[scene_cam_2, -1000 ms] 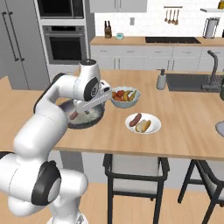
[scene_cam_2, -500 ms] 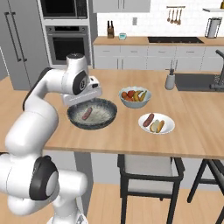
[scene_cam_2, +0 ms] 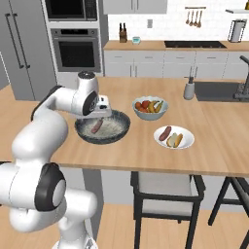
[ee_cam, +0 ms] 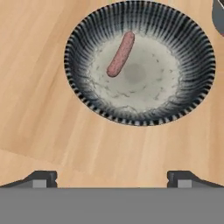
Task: Place one bun and one sausage from the bowl on each plate.
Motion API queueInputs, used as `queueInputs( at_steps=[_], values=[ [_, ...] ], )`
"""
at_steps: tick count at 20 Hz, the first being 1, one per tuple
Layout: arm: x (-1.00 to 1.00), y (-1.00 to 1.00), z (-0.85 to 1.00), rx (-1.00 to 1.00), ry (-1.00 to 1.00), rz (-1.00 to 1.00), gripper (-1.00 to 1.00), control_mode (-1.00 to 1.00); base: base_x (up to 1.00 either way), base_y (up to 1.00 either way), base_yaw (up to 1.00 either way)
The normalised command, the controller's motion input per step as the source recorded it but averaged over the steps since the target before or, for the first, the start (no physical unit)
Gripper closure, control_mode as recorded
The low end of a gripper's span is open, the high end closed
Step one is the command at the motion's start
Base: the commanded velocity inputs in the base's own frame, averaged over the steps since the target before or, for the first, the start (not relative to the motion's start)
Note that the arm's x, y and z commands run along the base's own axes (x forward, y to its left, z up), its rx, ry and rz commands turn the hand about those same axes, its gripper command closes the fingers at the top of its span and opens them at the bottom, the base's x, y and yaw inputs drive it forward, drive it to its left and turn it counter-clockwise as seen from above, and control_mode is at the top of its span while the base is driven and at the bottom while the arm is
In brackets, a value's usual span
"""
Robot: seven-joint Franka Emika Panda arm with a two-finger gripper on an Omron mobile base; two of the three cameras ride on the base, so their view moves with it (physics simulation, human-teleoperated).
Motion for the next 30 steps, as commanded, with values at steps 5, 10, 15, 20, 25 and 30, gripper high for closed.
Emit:
queueInputs(
  at_steps=[5,10,15,20,25,30],
  values=[
    [0.73,0.07,-0.47,0.0,0.01,-0.1,-1.0,-1.0,0.0,0.0,0.0],
    [0.83,0.03,-0.03,0.09,0.01,-0.02,-1.0,-1.0,0.0,0.0,0.0],
    [0.81,0.37,-0.04,0.03,0.16,-0.06,-1.0,-1.0,0.0,0.0,0.0],
    [0.6,0.2,-0.39,0.02,0.21,-0.07,-1.0,-1.0,0.0,0.0,0.0],
    [0.48,-0.02,-0.64,0.04,0.05,-0.02,-1.0,-1.0,0.0,0.0,0.0],
    [0.62,0.1,-0.68,0.0,0.0,0.0,-1.0,-1.0,0.0,0.0,0.0]
  ],
)
